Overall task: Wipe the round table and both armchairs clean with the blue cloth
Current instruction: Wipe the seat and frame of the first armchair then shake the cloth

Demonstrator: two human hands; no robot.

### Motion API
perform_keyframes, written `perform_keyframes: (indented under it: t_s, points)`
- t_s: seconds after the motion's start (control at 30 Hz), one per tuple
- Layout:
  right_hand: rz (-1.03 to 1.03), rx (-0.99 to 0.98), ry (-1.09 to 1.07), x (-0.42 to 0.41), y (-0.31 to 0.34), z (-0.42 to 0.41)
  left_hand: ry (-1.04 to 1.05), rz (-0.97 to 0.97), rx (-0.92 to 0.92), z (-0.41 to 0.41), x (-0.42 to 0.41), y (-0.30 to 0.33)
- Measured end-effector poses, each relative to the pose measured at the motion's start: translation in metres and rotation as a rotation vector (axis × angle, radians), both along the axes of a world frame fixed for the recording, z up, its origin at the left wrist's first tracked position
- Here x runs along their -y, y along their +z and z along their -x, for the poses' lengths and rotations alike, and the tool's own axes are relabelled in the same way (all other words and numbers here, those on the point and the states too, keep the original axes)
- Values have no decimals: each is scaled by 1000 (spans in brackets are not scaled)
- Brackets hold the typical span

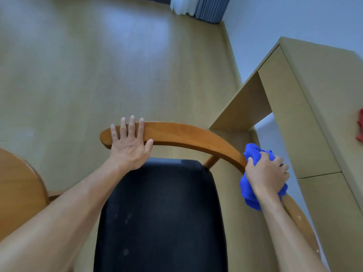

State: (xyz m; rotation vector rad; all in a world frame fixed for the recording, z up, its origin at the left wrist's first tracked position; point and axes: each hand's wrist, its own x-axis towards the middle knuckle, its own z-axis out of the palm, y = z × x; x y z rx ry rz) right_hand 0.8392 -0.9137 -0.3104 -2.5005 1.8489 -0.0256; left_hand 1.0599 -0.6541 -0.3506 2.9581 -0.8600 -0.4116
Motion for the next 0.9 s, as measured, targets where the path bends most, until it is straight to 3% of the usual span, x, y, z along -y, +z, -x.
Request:
perform_keyframes:
  t_s: [0.1,0.17,0.3,0.4,0.53,0.73,0.9]
  points:
    - [16,152,81,-43,-4,-42,-11,11,33,1,-1,-8]
    - [5,224,257,-82,-9,-91,-10,0,40,0,-1,-12]
    - [-27,166,664,-144,-15,-162,30,-7,54,-1,-1,-12]
    - [-38,117,762,-133,-15,-154,32,12,49,2,0,-9]
    - [-32,95,573,-76,-5,-103,25,20,24,0,-2,-5]
    - [-150,-214,70,18,27,33,36,-30,18,4,2,2]
    - [-48,-10,74,-8,19,36,-52,27,38,23,26,10]
